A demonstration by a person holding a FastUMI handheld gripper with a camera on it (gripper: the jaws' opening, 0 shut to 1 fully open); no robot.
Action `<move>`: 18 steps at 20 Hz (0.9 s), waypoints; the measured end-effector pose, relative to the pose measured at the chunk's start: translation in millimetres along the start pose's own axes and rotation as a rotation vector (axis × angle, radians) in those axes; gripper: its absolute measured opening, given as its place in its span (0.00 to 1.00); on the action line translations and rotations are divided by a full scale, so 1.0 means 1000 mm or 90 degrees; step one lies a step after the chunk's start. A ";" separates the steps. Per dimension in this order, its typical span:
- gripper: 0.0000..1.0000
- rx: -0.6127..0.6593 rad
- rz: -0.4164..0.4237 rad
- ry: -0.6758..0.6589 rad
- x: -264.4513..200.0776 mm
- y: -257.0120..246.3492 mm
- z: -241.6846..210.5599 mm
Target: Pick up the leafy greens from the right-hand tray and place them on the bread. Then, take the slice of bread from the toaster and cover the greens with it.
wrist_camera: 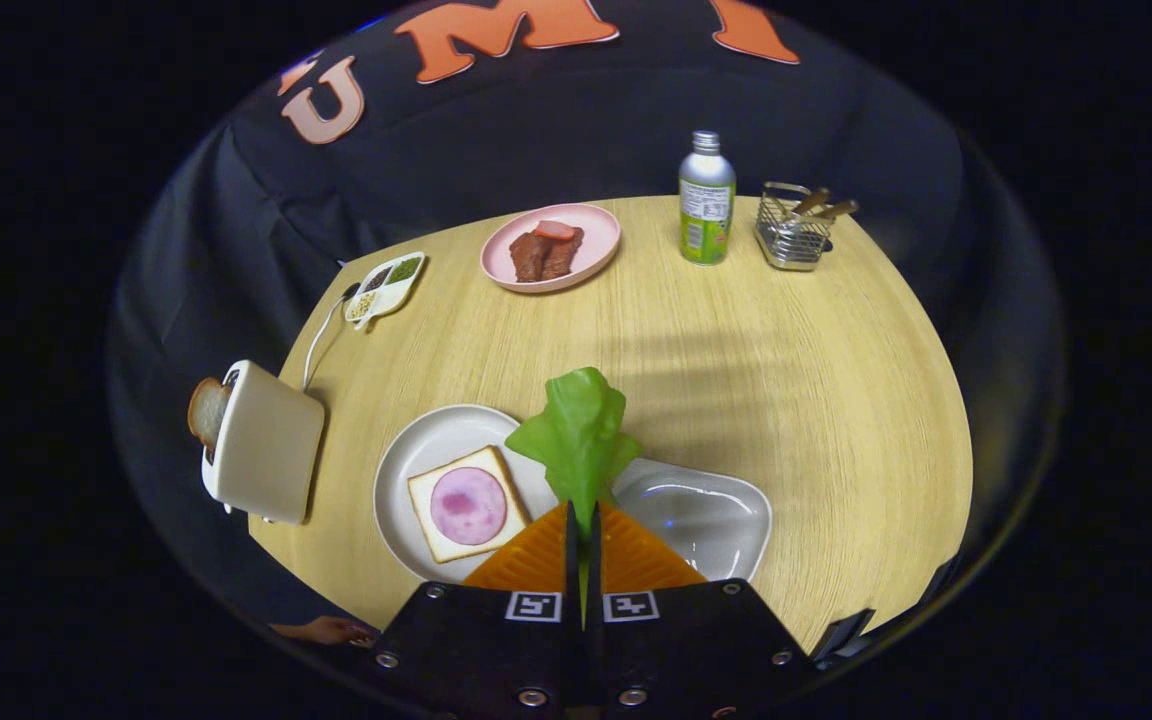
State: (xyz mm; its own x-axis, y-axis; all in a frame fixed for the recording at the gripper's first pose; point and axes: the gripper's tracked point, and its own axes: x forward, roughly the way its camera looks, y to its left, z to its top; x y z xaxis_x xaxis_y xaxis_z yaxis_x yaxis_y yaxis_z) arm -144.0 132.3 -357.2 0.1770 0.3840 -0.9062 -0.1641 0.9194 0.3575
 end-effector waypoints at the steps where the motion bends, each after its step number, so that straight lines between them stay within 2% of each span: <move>1: 0.01 -0.007 0.012 0.004 0.002 0.013 0.001; 6: 0.01 -0.065 0.052 0.040 0.022 0.071 -0.005; 10: 0.02 -0.103 0.057 0.074 0.048 0.100 -0.012; 14: 0.03 -0.126 0.017 0.100 0.072 0.100 -0.017; 18: 0.06 -0.138 0.002 0.115 0.083 0.102 -0.022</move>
State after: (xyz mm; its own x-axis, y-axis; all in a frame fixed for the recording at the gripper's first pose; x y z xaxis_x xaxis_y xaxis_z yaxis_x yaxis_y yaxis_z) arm -167.9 256.1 -400.7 0.0033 0.3477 -0.9376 -0.3720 0.8708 0.3216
